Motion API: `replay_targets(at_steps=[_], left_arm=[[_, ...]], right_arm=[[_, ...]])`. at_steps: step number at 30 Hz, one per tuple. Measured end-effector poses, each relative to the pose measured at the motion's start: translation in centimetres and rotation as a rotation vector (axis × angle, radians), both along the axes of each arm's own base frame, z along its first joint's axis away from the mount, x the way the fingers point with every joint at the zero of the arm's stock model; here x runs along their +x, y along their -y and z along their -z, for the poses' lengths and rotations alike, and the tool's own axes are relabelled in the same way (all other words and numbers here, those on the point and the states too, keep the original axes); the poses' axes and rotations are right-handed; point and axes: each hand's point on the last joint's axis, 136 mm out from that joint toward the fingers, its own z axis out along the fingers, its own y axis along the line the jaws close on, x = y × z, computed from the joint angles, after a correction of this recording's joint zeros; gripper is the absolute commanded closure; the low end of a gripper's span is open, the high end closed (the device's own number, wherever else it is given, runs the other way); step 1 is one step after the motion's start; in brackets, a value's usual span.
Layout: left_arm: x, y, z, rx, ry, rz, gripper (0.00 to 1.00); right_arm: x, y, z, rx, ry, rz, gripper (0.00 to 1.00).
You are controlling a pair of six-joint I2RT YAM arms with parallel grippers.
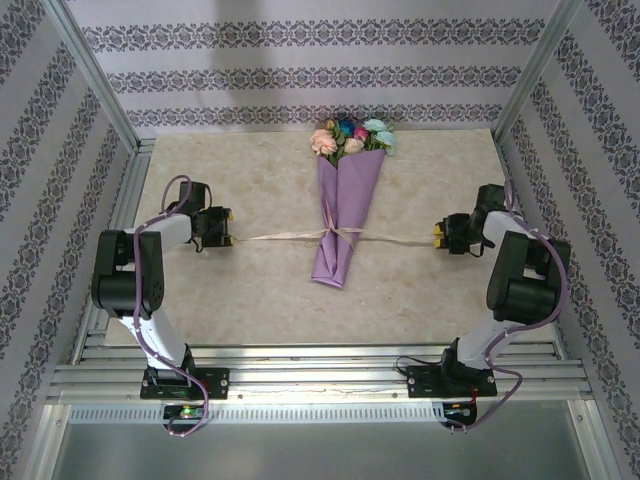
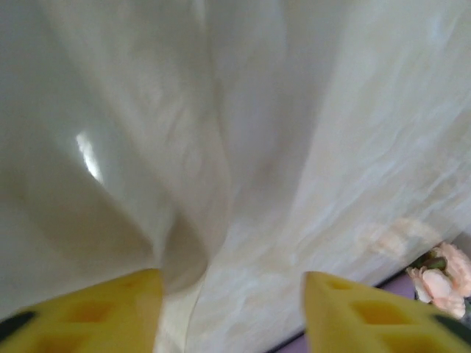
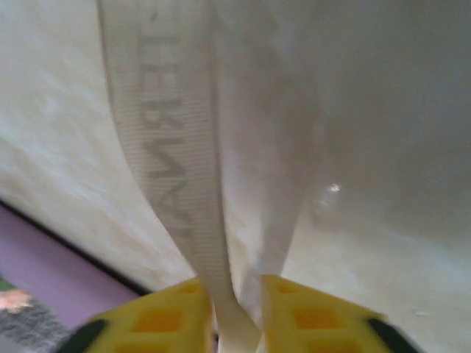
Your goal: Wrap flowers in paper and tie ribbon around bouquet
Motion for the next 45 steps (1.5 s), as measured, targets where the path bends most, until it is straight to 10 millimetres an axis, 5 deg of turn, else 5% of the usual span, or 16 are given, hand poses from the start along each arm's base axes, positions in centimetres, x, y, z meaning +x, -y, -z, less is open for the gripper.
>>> replay_targets(at_steps=[7,10,14,19,22,24,26,32,38,45], left_arm=[[-1.5,10.4,-3.6,-0.036,0.051,0.178,0.32],[-1.3,14.8,-2.6,-0.077,0.031,0.221,0.31],[0.5,17.6,0.0,-0.088,-0.013,0.226,0.31],[2.5,18.6,0.4,-0.108,-0.018,0.213,0.39],[4.0,19.6,0.6,-0.128,0.014,0.209,0.51],[3.8,19.9,1.0,-0.134,0.002,0.210,0.69],[4.2,20.2,0.8,-0.152,0.018,0.207,0.99],[4.5,19.7,1.4,-0.156,0.035,0.199,1.00],[4.1,16.6,1.0,-0.171,0.046,0.167,1.00],[2.6,14.9,1.2,-0.231,0.055,0.171,1.00]], right_arm=[[-1.7,-5.3,0.2,0.002,-0.053,-0.049,0.40],[-1.0,-8.9,-0.9,0.022,-0.017,-0.077,0.38],[0.4,-13.5,-0.9,0.073,-0.018,-0.090,0.37],[2.4,-16.8,-0.1,0.120,-0.030,-0.064,0.42],[3.2,-18.0,0.7,0.140,-0.036,-0.046,0.59],[3.4,-18.5,1.4,0.145,-0.049,-0.029,0.80],[3.5,-18.5,1.8,0.142,-0.058,-0.010,0.97],[3.3,-17.2,1.2,0.081,-0.055,-0.003,1.00],[3.2,-14.3,-0.9,0.061,0.018,-0.025,1.00],[-0.2,-10.7,1.6,0.090,-0.028,-0.026,1.00]])
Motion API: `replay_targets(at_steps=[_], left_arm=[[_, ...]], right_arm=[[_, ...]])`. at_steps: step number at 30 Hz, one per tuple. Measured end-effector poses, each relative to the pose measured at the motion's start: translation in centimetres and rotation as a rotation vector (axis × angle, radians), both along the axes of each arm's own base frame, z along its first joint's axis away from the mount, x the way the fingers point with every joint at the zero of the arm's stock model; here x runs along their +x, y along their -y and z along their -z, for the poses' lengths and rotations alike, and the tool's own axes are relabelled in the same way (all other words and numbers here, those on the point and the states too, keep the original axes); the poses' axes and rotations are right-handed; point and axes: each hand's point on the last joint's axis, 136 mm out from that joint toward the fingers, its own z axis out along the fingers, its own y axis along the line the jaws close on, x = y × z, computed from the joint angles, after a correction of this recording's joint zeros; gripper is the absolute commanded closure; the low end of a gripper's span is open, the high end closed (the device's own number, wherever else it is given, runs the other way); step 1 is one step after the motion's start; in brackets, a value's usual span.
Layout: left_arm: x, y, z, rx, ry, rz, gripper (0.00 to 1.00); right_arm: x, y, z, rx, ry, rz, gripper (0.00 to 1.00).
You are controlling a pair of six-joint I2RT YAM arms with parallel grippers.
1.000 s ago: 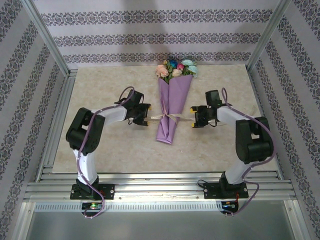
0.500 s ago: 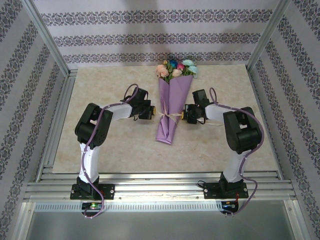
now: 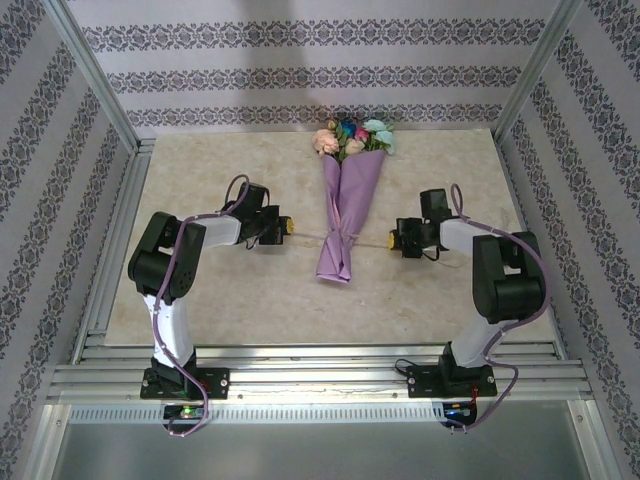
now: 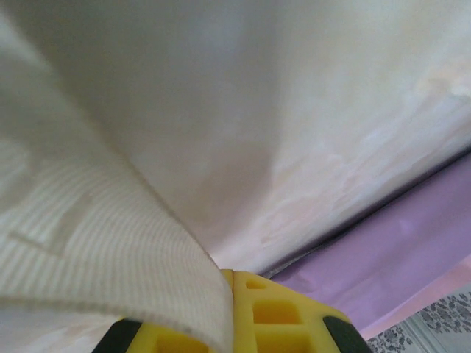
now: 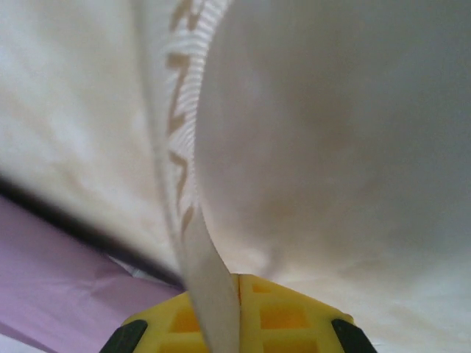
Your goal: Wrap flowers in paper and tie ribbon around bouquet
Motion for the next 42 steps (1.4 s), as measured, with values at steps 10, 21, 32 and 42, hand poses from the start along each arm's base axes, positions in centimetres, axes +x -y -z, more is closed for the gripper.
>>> replay_targets(at_steps=[10,21,32,42], left_arm=[[-1.0,0.2,-1.8,-0.083,0.051,0.041,1.00],[-2.7,-0.3,-1.7,-0.127,0.041,0.042,1.00],[-2.7,-1.3,-2.4,-0.147,0.053,0.034,1.00],[-2.8,-2.1,-2.6,-0.044,-0.002,0.087,0.63]], right_arm=[[-0.9,2.8,-0.6,0.093,0.034,0.017,1.00],[-1.6,4.1,-0.6,0.170,0.029,0.053,1.00],[-2.2,3.9,-0.7,0.206,0.019,0.046,1.00],[-2.6,4.4,-1.0,0.086,-0.025,-0.017,1.00]])
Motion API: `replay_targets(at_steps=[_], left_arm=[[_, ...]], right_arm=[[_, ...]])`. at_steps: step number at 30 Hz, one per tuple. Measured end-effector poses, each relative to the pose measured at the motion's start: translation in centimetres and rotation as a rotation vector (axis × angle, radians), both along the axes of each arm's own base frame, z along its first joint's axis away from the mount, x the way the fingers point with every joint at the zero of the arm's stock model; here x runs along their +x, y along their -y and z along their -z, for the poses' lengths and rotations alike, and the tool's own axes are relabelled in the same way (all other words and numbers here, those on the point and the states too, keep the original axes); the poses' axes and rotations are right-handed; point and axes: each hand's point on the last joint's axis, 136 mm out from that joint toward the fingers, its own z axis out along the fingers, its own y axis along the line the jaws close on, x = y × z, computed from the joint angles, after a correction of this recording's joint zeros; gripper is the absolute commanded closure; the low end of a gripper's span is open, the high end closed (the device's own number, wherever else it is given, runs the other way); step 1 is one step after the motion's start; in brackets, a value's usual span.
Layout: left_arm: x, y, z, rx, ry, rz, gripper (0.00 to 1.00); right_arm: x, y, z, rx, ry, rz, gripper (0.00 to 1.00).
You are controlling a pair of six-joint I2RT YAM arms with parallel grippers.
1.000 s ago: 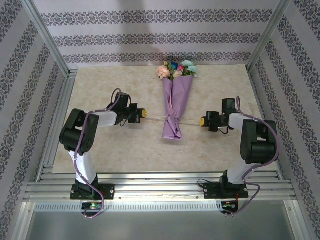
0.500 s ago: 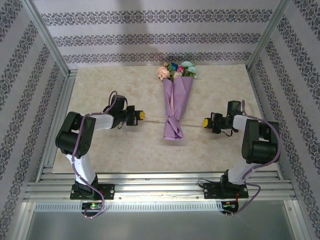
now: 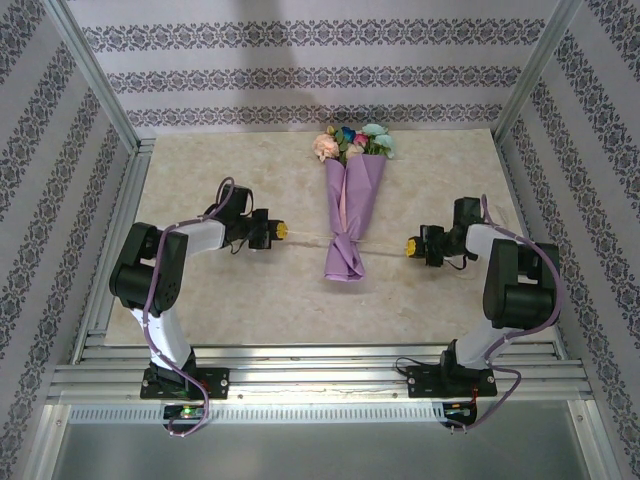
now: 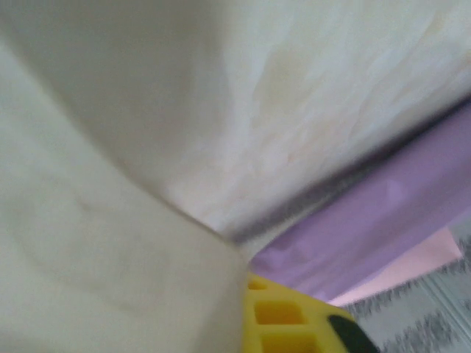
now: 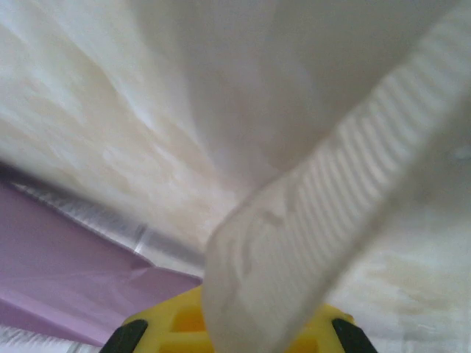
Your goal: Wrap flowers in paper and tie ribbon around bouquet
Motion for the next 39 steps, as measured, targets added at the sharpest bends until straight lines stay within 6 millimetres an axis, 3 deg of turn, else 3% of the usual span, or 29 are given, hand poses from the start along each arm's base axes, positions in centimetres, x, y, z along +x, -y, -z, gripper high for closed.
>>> replay_targets(at_steps=[3,5,7,13,17,22,24,30,31,34,36,39], left_arm=[[0.5,-3.0,0.5,0.100,-0.046,-0.063,0.52],[0.0,-4.1,0.5,0.154,-0.079,-0.077,0.42],[-0.6,-4.6,0.2,0.208,-0.109,-0.065,0.38],[0.0,-5.7,-3.4,0.346,-0.119,-0.037,0.35],[-0.5,-3.9,-3.7,0.368,-0.136,-0.001,0.35],[-0.8,-0.8,-0.8,0.386,-0.219,0.054,0.35],[-0.7,-0.4,0.6,0.390,-0.252,0.055,0.37],[-0.9,-0.7,2.7,0.399,-0.315,0.033,0.52],[-0.8,-0.6,2.8,0.394,-0.319,0.030,0.58],[-0.4,-0.1,3.5,0.357,-0.317,0.014,0.97],[-1.3,-0.3,3.8,0.339,-0.345,0.008,1.00],[-0.5,-0.4,3.5,0.311,-0.307,-0.024,1.00]], right_arm=[[-0.4,2.1,0.4,-0.123,-0.032,0.019,0.85],[-1.0,2.4,0.6,-0.167,-0.055,0.001,0.73],[-1.5,2.2,0.7,-0.191,-0.076,-0.019,0.63],[-1.6,2.6,-1.0,-0.262,-0.059,-0.065,0.55],[-0.7,3.3,-3.2,-0.320,0.000,-0.086,0.55],[-0.4,3.7,-4.1,-0.351,0.031,-0.117,0.56],[-0.6,3.7,-4.0,-0.359,0.026,-0.135,0.56],[-1.1,5.5,-4.7,-0.422,0.036,-0.154,0.56],[-1.2,6.0,-5.0,-0.436,0.040,-0.153,0.57],[-1.2,7.7,-5.6,-0.480,0.054,-0.157,0.56],[-1.1,9.0,-5.9,-0.512,0.057,-0.165,0.56],[-1.0,11.1,-6.1,-0.545,0.054,-0.169,0.55]])
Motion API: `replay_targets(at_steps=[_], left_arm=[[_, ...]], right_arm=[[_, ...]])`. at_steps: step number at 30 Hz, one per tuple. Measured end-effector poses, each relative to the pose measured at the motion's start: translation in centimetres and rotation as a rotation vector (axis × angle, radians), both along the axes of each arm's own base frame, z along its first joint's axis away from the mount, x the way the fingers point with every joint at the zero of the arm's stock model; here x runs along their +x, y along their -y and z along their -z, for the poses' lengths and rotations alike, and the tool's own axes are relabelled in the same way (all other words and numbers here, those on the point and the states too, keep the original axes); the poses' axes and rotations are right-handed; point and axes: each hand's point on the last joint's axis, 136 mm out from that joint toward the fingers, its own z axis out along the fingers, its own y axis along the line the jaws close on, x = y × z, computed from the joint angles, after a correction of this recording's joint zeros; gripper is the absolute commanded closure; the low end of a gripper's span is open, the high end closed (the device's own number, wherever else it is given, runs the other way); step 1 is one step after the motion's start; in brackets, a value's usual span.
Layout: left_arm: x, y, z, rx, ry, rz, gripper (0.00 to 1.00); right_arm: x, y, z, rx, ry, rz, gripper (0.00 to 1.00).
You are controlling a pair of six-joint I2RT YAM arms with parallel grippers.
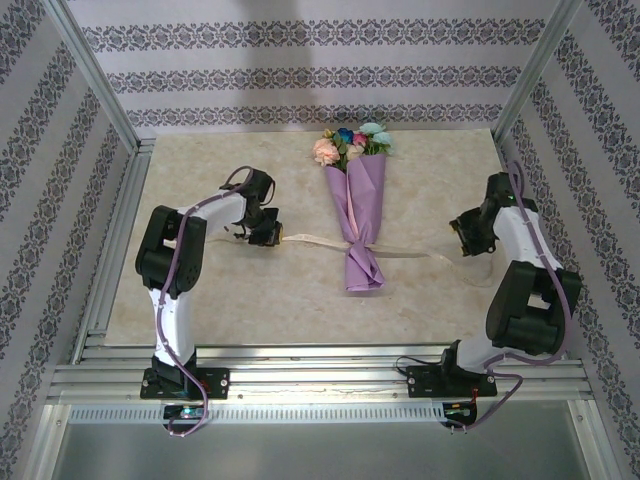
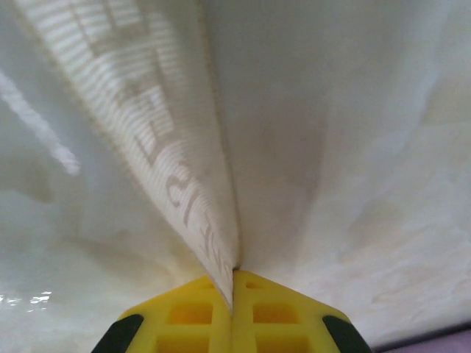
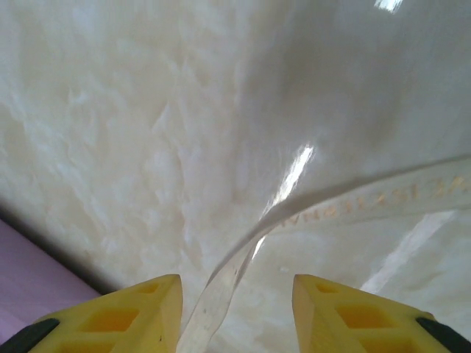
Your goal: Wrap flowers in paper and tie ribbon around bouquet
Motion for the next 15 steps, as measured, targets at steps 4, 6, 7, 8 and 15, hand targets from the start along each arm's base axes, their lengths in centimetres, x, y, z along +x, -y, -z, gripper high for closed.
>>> replay_targets(at_steps=[4,6,7,8,15], left_arm=[[1.9,-0.6,-2.0,-0.021,0.108,-0.030,1.00],[3.1,-1.0,-3.9,-0.042,0.176,-0.046,1.00],[3.7,-1.0,-5.2,-0.060,0.217,-0.051,1.00],[4.2,-1.1,-6.3,-0.077,0.252,-0.054,1.00],[4.6,-1.0,-9.9,-0.146,0.371,-0.069,1.00]], right_arm=[[-1.3,2.5,1.2,0.001,-0.057,0.048,0.53],[-2.1,3.3,2.0,0.005,-0.088,0.071,0.52],[-2.5,3.6,2.3,0.007,-0.104,0.080,0.52],[-3.0,4.0,2.8,0.011,-0.124,0.091,0.52],[-5.0,4.1,5.5,0.051,-0.226,0.104,0.52]])
